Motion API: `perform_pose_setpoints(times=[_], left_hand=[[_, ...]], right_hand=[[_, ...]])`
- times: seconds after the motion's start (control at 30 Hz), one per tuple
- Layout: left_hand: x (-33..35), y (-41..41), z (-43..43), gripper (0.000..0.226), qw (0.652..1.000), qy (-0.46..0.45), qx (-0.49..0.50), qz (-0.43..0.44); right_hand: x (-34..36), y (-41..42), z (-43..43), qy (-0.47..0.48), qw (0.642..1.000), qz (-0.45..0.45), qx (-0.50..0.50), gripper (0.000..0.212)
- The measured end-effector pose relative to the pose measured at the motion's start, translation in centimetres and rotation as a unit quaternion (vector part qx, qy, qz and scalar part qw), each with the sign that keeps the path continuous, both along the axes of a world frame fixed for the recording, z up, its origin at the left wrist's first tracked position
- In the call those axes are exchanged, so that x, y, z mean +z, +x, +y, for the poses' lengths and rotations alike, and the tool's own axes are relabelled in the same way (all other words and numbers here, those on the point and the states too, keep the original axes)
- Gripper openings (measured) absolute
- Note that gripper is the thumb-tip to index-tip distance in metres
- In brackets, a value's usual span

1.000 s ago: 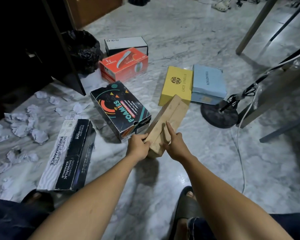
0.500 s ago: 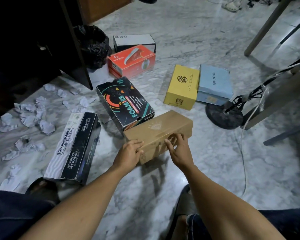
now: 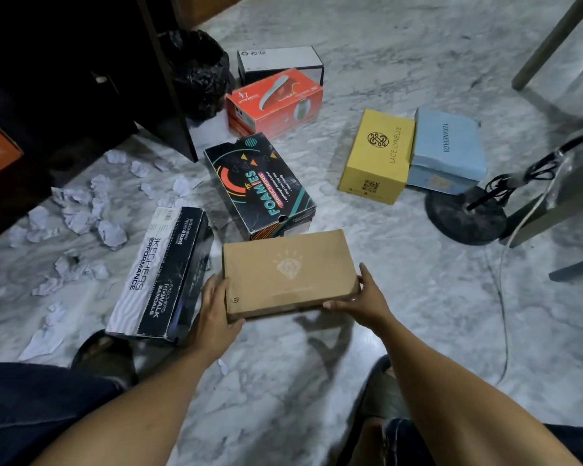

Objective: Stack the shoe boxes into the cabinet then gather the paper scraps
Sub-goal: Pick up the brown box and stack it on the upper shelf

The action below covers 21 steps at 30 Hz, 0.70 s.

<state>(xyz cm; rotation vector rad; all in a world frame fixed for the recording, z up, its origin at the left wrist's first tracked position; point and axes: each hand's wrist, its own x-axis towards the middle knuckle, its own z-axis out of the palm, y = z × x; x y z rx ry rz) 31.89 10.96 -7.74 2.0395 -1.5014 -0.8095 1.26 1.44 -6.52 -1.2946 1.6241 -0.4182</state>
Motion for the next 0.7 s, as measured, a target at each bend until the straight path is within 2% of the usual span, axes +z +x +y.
perform_pose_setpoints(times=[0.07, 0.13, 0.2, 0.37, 0.47, 0.53, 0.63, 0.7], left_hand=[[-0.4, 0.2, -0.5, 0.119, 0.996, 0.051, 0.021, 0.073], [-0.5, 0.0, -0.8, 0.128, 0.992, 0.080, 0.036, 0.089], [-0.2, -0.4, -0.9, 0.129, 0.994, 0.071, 0.043, 0.076], [1.5, -1.2, -0.7, 0.138, 0.991, 0.037, 0.083, 0.098], [3.9, -1.7, -1.0, 0.129, 0.986, 0.002, 0.082, 0.144], [6.0, -1.7, -1.4, 0.130, 0.985, -0.022, 0.080, 0.150], [10.5, -0.9, -2.3, 0.145, 0.987, -0.062, 0.081, 0.127], [14.7, 0.2, -2.8, 0.139, 0.985, -0.085, 0.087, 0.119]], right_hand=[[-0.2, 0.4, -0.4, 0.007, 1.000, -0.021, 0.003, 0.152], [-0.2, 0.6, -0.4, 0.010, 1.000, -0.026, 0.005, 0.146], [-0.5, 0.4, -0.3, -0.012, 0.999, -0.022, 0.020, 0.126], [1.9, -0.1, 0.7, -0.048, 0.996, -0.071, 0.008, 0.111], [5.3, -0.7, 1.8, -0.048, 0.993, -0.104, -0.003, 0.098], [8.0, -0.8, 2.0, -0.073, 0.992, -0.103, 0.002, 0.101], [13.7, 0.3, 1.5, -0.127, 0.986, -0.111, 0.004, 0.105], [17.9, 1.9, 1.0, -0.166, 0.979, -0.118, 0.009, 0.098]])
